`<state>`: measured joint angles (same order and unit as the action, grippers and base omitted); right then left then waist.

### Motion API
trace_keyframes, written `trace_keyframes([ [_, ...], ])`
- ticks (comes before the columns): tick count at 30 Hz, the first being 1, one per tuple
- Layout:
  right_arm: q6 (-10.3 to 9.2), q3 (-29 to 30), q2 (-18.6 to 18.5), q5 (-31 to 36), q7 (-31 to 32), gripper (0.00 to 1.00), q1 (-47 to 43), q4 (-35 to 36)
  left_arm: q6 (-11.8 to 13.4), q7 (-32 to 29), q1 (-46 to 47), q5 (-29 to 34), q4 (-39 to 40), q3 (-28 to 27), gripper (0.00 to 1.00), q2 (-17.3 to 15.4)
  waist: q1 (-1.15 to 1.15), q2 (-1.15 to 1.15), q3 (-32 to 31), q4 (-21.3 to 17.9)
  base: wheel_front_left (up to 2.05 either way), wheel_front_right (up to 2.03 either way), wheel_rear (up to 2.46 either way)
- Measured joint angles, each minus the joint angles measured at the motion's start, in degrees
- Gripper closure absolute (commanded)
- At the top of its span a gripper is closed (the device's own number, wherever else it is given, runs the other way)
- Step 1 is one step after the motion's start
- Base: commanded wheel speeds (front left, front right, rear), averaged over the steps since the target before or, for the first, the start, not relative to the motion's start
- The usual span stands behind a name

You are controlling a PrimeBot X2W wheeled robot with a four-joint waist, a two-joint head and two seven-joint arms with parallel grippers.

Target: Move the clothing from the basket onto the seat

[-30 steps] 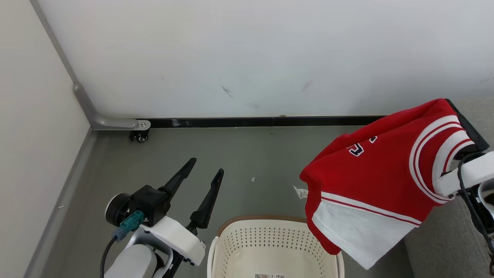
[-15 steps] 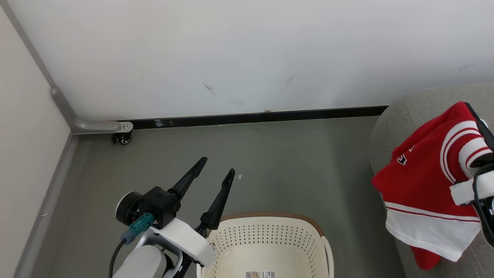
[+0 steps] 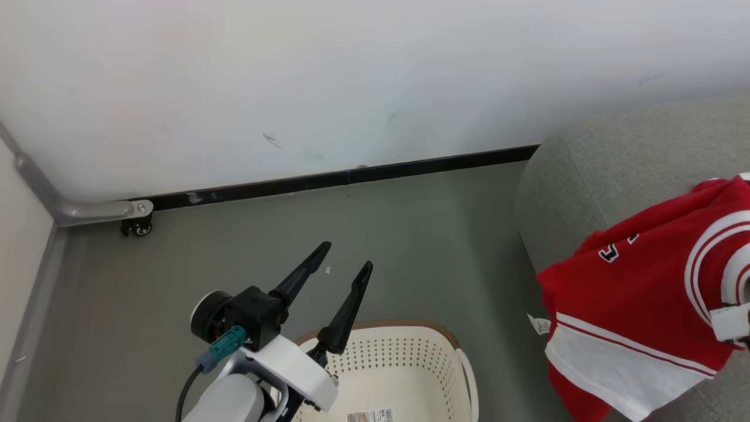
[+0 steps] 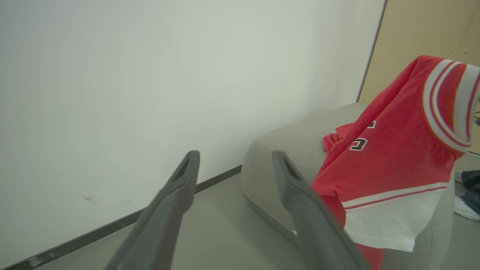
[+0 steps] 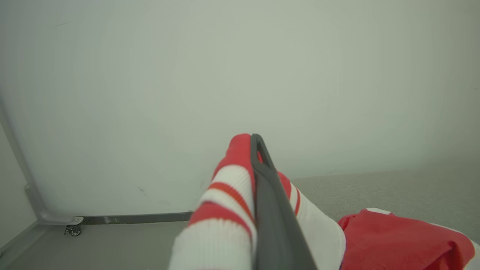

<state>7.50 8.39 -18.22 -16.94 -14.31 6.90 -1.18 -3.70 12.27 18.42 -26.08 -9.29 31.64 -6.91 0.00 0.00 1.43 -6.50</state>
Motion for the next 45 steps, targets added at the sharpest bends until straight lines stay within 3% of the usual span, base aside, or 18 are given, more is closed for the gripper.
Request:
trace_keyframes([
  [12, 0.00, -1.8, 2.0, -0.2, 1.5, 1.00, -2.3, 4.5, 0.0, 0.7, 0.0, 0.5, 0.3, -0.3, 0.00, -0.1, 0.00, 0.00, 0.4, -4.7, 0.00, 0.00, 0.00],
  [18, 0.00, -3.4, 2.5, -3.6, 3.6, 1.00, -0.2, 4.5, 1.1, 0.8, 0.0, 1.2, 1.3, -1.3, 0.00, -0.7, 0.00, 0.00, 1.4, -6.3, 0.00, 0.00, 0.00],
  [28, 0.00, -1.0, -1.9, -6.5, 9.5, 1.00, 20.0, 2.6, 2.9, 0.7, 0.1, 3.2, 4.8, -2.9, 0.00, -2.8, 0.00, 0.00, 4.6, -7.1, 0.00, 0.00, 0.00],
  [34, 0.00, 3.7, -4.6, -6.8, 12.4, 1.00, 31.9, -1.1, 3.7, 0.4, 1.9, 3.6, 7.8, -4.1, 0.00, -4.1, 0.00, 0.00, 6.9, -6.7, 0.00, 0.00, 0.00],
  [45, 0.00, 11.2, -12.0, -6.4, 15.6, 1.00, 45.8, -9.9, 4.4, -1.2, 3.6, 5.0, 12.3, -4.2, 0.00, -4.9, 0.00, 0.00, 11.0, -5.7, 0.00, 0.00, 0.00],
])
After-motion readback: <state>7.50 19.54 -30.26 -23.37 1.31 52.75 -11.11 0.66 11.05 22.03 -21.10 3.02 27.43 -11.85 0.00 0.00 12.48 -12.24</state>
